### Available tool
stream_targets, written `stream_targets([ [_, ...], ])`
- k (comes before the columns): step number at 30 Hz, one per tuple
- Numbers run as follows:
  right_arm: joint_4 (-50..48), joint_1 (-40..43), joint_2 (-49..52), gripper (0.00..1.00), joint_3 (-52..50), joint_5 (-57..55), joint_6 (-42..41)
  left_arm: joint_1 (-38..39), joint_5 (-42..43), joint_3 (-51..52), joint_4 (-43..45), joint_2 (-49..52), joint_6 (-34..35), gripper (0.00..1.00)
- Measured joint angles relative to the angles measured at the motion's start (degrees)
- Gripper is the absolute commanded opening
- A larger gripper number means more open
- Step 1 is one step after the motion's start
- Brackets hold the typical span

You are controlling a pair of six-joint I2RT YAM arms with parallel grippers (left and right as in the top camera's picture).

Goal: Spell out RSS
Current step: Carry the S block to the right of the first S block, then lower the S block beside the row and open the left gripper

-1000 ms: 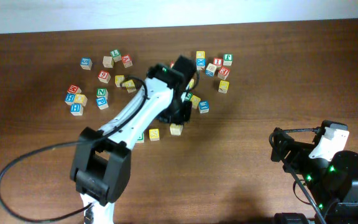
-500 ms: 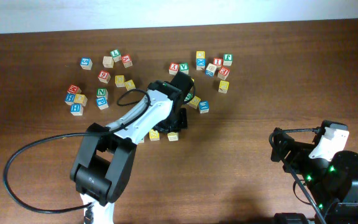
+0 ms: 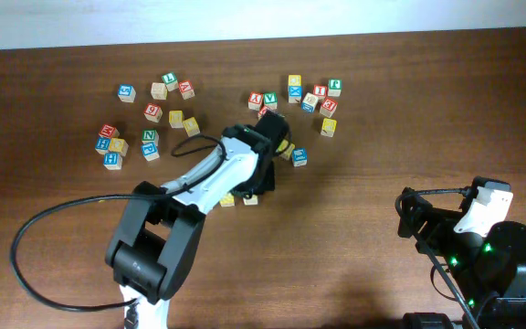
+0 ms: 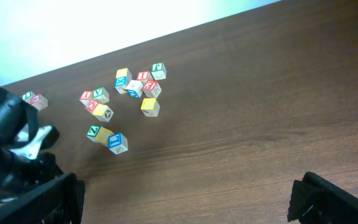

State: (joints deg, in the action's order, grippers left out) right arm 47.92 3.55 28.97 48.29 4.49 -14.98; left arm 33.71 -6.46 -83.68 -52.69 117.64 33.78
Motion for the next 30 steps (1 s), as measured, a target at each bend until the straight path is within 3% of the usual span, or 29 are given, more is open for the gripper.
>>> stream_targets([
  [10, 0.0, 0.0, 0.0, 0.98, 0.0, 0.0, 0.0, 0.4, -0.9, 1.3, 1.3, -0.7, 0.6, 0.17],
  [30, 0.0, 0.0, 0.0, 0.98, 0.0, 0.0, 0.0, -0.2, -0.9, 1.3, 1.3, -0.7, 0.8, 0.17],
])
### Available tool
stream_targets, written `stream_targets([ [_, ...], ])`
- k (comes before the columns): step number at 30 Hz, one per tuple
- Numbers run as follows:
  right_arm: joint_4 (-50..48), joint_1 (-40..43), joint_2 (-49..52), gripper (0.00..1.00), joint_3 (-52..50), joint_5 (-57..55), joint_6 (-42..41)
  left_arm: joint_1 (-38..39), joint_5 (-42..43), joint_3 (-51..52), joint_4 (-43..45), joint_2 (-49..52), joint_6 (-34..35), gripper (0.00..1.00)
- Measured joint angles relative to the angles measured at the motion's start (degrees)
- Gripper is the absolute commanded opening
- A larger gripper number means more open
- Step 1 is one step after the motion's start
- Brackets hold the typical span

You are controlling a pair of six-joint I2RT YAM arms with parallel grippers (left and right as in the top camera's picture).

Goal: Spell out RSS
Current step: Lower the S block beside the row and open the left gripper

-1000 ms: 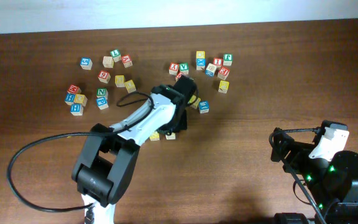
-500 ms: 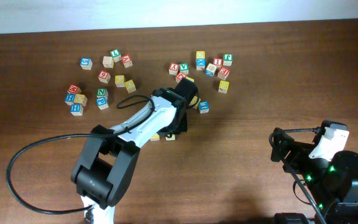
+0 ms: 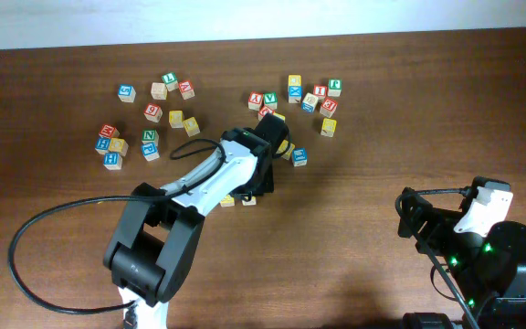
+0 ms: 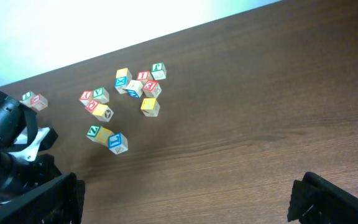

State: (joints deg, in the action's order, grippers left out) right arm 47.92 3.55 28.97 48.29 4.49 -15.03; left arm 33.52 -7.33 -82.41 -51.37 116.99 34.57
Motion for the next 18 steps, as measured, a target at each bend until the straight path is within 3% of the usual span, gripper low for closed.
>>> stream_targets([
  [5, 0.0, 0.0, 0.0, 0.98, 0.0, 0.0, 0.0, 0.0, -0.2, 0.0, 0.0, 0.0, 0.0, 0.22],
  [11, 0.0, 0.0, 0.0, 0.98, 0.0, 0.0, 0.0, -0.2, -0.4, 0.0, 0.2, 0.0, 0.4, 0.39],
  [18, 0.0, 0.0, 0.0, 0.99, 0.0, 0.0, 0.0, -0.2, -0.4, 0.0, -0.3, 0.0, 0.6, 0.4],
])
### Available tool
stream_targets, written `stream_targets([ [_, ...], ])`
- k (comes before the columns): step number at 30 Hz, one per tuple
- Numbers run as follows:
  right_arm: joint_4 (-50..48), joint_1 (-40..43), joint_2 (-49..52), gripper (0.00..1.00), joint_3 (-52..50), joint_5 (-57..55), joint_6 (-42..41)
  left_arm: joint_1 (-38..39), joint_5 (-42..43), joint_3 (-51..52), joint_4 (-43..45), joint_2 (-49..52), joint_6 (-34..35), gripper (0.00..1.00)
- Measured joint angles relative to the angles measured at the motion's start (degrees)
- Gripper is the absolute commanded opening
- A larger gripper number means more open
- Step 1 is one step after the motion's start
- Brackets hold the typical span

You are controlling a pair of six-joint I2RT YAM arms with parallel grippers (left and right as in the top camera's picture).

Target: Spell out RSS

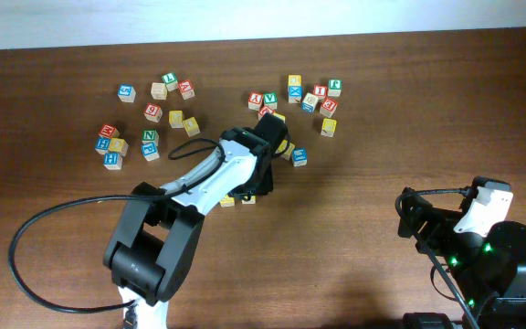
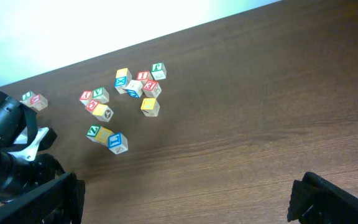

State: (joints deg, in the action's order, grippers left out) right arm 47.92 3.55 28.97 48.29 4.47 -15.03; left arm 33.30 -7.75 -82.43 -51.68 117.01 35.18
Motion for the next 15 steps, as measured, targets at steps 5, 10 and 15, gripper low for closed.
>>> stream_targets([
  [5, 0.0, 0.0, 0.0, 0.98, 0.0, 0.0, 0.0, 0.0, 0.0, -2.3, -2.6, 0.0, 0.0, 0.4],
  [10, 0.0, 0.0, 0.0, 0.99, 0.0, 0.0, 0.0, -0.1, 0.0, -7.0, -4.7, -0.5, 0.0, 0.37],
  [15, 0.0, 0.0, 0.0, 0.99, 0.0, 0.0, 0.0, -1.9, 0.0, -11.1, -9.5, -5.1, -0.2, 0.25],
])
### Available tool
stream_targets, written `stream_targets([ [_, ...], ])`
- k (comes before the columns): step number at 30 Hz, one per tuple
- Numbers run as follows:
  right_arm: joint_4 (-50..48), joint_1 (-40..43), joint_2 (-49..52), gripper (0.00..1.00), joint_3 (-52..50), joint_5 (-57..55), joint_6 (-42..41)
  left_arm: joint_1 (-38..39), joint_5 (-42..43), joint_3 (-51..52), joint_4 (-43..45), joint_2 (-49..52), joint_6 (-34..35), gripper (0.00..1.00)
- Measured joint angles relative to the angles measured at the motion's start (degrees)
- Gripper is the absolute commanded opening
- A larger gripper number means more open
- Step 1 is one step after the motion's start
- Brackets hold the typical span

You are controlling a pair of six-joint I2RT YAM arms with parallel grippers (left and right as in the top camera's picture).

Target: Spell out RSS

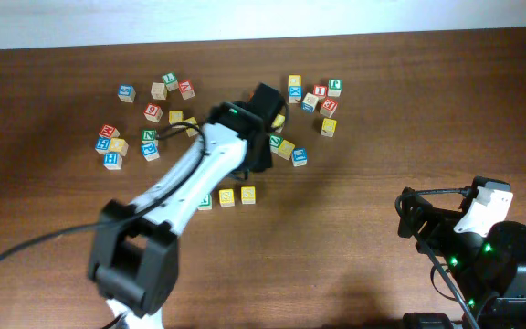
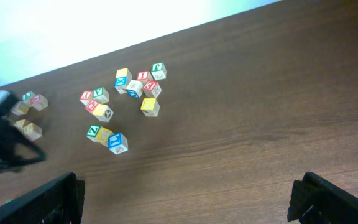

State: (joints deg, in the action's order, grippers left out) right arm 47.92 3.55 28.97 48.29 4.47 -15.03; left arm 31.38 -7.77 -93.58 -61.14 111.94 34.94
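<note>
Three letter blocks lie in a short row near the table's middle: one [image 1: 205,199], one [image 1: 226,196] and one [image 1: 247,194]; their letters are too small to read. My left gripper [image 1: 256,155] hangs above and behind the row, apart from it, and its fingers are not distinguishable from the dark wrist. The left arm shows only as a blur in the right wrist view. At the lower right my right gripper [image 2: 188,205] stands open over bare wood, with nothing between its fingers [image 2: 61,199].
Several loose letter blocks lie scattered at the back: one cluster at the left [image 1: 117,142], one behind the middle [image 1: 313,99], and a few close by the left arm [image 1: 290,151]. A black cable [image 1: 26,247] loops beside the left arm's base.
My left arm has moved back and up from the row. All three blocks now show, where the arm covered the leftmost one. The right arm has not moved.
At each earlier moment my left gripper was low over the row's right end, with two yellow blocks showing beside it and barely any change between them. Now the arm is away from the row and three blocks lie side by side.
</note>
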Motion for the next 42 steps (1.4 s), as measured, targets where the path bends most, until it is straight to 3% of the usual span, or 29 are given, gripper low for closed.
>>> stream_targets([
  [7, 0.0, 0.0, 0.0, 0.98, 0.0, 0.0, 0.0, -13.2, -0.2, -1.0, -13.6, -7.5, -0.4, 0.25],
  [10, 0.0, 0.0, 0.0, 0.98, 0.0, 0.0, 0.0, -20.4, -0.2, -1.1, -18.9, -7.7, -0.5, 0.36],
  [11, 0.0, 0.0, 0.0, 0.98, 0.0, 0.0, 0.0, -21.9, -0.3, -1.1, -19.9, -7.7, -0.6, 0.42],
  [12, 0.0, 0.0, 0.0, 0.98, 0.0, 0.0, 0.0, -24.5, -0.3, -1.1, -20.9, -7.7, -0.6, 0.58],
  [13, 0.0, 0.0, 0.0, 0.98, 0.0, 0.0, 0.0, -26.1, -0.4, -1.1, -21.5, -7.7, -0.8, 0.67],
  [15, 0.0, 0.0, 0.0, 0.98, 0.0, 0.0, 0.0, -29.0, -0.5, -1.1, -22.3, -7.7, -1.0, 0.72],
  [17, 0.0, 0.0, 0.0, 0.98, 0.0, 0.0, 0.0, -31.4, 0.8, -0.2, -22.0, -7.7, -2.8, 0.56],
  [18, -0.2, 0.0, 0.0, 0.98, 0.0, 0.0, 0.0, -32.2, 1.7, 0.6, -21.6, -7.7, -4.2, 0.33],
  [21, -2.0, 0.0, 0.0, 0.98, 0.0, 0.4, -0.5, -33.7, 5.5, 4.6, -18.2, -7.8, -9.3, 0.11],
  [22, -1.9, 0.0, 0.0, 0.98, 0.0, 0.5, -0.7, -34.2, 6.9, 6.8, -16.3, -7.8, -10.8, 0.0],
  [28, -1.4, 0.0, 0.0, 1.0, 0.0, 4.1, -2.6, -37.8, 16.0, 18.3, -7.3, -7.8, -17.5, 0.0],
  [32, -1.5, 0.0, 2.2, 0.83, 0.0, 12.5, -2.6, -39.3, 20.5, 23.8, -4.1, -7.9, -22.5, 0.0],
  [35, -0.3, 0.0, 12.0, 0.5, 0.2, 19.3, -1.1, -39.2, 22.2, 24.7, -2.0, -7.9, -24.1, 0.0],
  [39, 2.9, -1.0, 32.6, 0.19, 1.9, 26.8, 2.1, -39.2, 25.0, 26.8, 4.9, -8.0, -24.9, 0.0],
  [42, 5.1, -3.2, 44.1, 0.14, 4.8, 28.8, 3.5, -39.2, 26.5, 29.3, 7.7, -8.0, -25.2, 0.0],
])
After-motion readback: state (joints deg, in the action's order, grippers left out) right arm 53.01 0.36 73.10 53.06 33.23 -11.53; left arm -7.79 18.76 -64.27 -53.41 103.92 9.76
